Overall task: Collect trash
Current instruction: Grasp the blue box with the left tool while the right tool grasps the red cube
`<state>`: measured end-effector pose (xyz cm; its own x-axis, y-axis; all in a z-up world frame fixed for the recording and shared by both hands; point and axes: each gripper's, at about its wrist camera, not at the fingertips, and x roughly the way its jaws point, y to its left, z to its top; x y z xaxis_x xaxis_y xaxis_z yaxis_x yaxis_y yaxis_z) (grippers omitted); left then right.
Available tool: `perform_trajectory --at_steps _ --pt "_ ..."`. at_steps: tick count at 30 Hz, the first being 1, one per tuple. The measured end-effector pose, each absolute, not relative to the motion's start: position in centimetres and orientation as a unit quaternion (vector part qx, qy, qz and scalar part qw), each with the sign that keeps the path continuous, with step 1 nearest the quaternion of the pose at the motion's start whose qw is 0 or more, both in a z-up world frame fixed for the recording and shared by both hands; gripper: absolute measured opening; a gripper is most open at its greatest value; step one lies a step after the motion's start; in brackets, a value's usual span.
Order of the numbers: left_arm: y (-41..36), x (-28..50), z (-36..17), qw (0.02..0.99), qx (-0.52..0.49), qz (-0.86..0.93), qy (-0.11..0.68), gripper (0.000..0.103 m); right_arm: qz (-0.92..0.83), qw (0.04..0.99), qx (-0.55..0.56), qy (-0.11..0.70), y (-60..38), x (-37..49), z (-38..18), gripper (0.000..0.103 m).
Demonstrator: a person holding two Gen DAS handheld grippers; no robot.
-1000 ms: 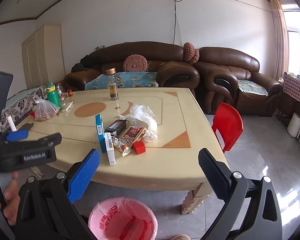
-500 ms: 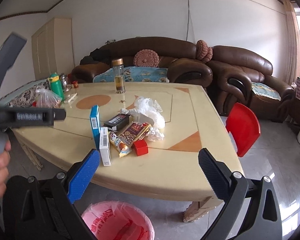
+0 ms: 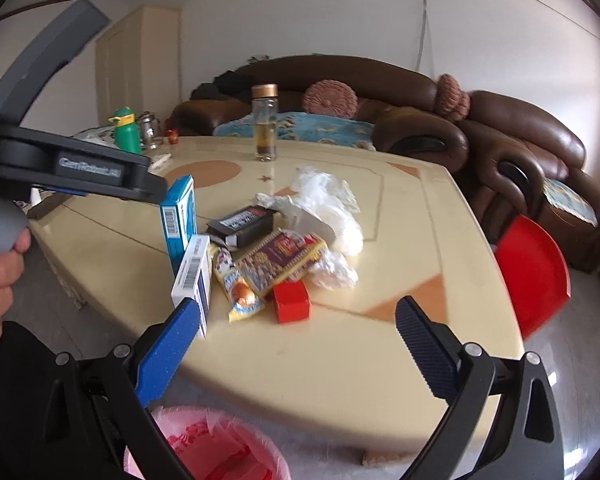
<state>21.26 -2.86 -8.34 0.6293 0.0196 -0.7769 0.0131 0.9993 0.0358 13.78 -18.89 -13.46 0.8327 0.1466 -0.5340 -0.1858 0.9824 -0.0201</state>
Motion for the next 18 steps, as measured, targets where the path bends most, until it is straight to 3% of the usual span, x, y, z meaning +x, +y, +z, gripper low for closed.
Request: perform_trajectory --at_steps 18 --pt "-3.1 26.7 -10.8 0.892 -0.001 0.017 0.451 0.097 0.136 0.947 -0.032 0.288 -19.8 18.2 -17.4 0.096"
